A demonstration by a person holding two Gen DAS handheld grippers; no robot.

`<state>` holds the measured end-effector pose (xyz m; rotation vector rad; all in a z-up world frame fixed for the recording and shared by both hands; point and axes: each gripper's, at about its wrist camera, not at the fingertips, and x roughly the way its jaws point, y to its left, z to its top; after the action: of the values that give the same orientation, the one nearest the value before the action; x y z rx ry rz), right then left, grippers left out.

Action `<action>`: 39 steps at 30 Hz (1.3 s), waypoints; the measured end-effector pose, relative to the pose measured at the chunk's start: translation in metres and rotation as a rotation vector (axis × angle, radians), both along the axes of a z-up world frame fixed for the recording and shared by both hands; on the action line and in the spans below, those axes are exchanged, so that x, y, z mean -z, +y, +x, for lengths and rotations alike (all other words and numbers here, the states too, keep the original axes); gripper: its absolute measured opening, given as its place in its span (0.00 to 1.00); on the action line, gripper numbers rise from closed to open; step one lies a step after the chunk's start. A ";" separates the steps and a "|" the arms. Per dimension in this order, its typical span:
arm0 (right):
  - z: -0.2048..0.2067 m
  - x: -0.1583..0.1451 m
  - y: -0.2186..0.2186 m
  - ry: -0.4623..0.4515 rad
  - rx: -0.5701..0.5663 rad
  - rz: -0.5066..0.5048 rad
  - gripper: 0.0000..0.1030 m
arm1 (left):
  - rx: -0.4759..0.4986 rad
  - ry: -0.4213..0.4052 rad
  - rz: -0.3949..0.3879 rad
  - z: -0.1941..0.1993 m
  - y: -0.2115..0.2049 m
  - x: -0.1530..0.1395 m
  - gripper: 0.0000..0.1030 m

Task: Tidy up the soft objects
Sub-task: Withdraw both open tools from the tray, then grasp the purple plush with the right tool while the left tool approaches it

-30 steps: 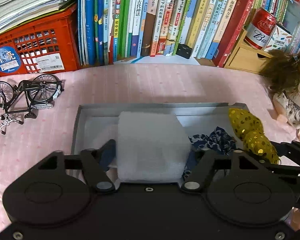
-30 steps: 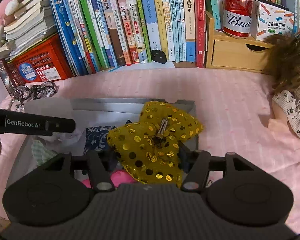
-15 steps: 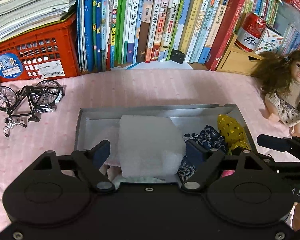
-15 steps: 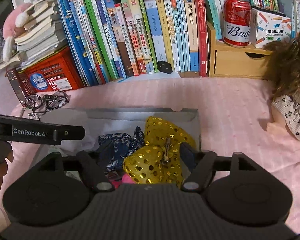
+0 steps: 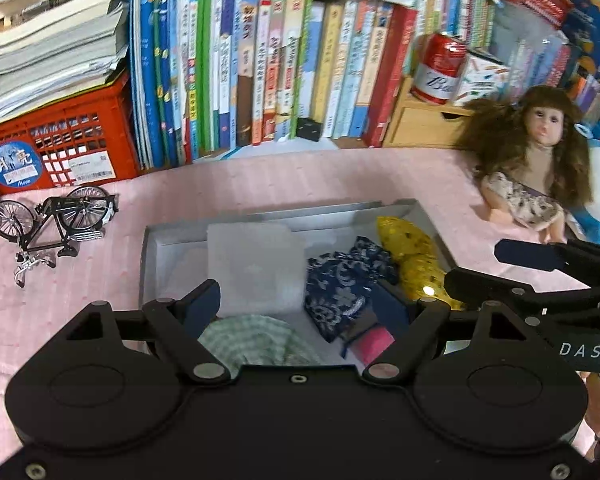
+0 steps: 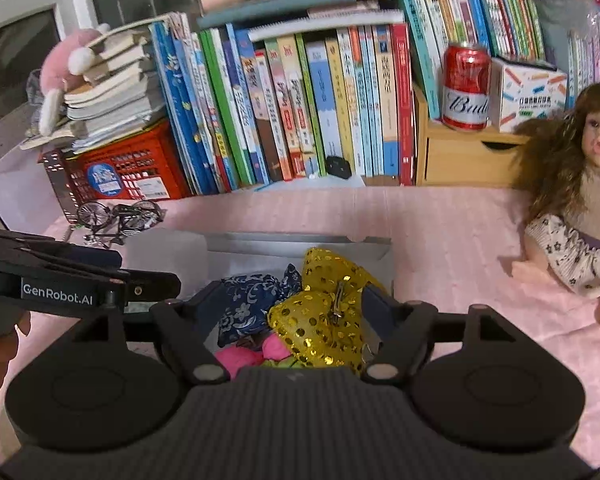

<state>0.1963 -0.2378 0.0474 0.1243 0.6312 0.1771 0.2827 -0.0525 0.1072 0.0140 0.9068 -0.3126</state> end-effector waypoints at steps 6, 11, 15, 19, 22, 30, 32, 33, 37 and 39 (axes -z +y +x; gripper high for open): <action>-0.028 -0.013 -0.004 -0.064 -0.006 0.013 0.82 | 0.054 -0.030 -0.023 -0.029 -0.004 -0.013 0.80; -0.050 -0.022 -0.008 -0.093 0.004 0.038 0.82 | 0.097 -0.049 -0.065 -0.054 -0.006 -0.022 0.80; -0.066 -0.026 -0.012 -0.109 0.012 0.060 0.83 | 0.123 -0.073 -0.099 -0.075 -0.006 -0.028 0.80; -0.083 -0.030 -0.018 -0.129 0.018 0.093 0.83 | 0.146 -0.096 -0.127 -0.096 -0.004 -0.032 0.81; -0.095 -0.033 -0.024 -0.144 0.023 0.126 0.83 | 0.162 -0.113 -0.155 -0.112 -0.001 -0.034 0.81; -0.128 -0.025 -0.035 -0.178 0.047 0.172 0.85 | 0.210 -0.231 -0.191 -0.175 0.000 -0.028 0.83; -0.134 -0.020 -0.039 -0.174 0.052 0.192 0.85 | 0.230 -0.254 -0.192 -0.192 -0.002 -0.023 0.83; -0.136 -0.017 -0.040 -0.170 0.057 0.195 0.85 | 0.235 -0.267 -0.186 -0.199 -0.002 -0.020 0.83; -0.139 -0.006 -0.049 -0.142 0.094 0.182 0.85 | 0.249 -0.314 -0.170 -0.228 -0.007 -0.013 0.83; -0.138 -0.001 -0.055 -0.120 0.119 0.183 0.85 | 0.253 -0.319 -0.183 -0.239 -0.007 -0.010 0.79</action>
<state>0.0583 -0.2930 0.0479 0.3243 0.4856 0.1259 0.0439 -0.0595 0.1175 0.0100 0.5565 -0.6104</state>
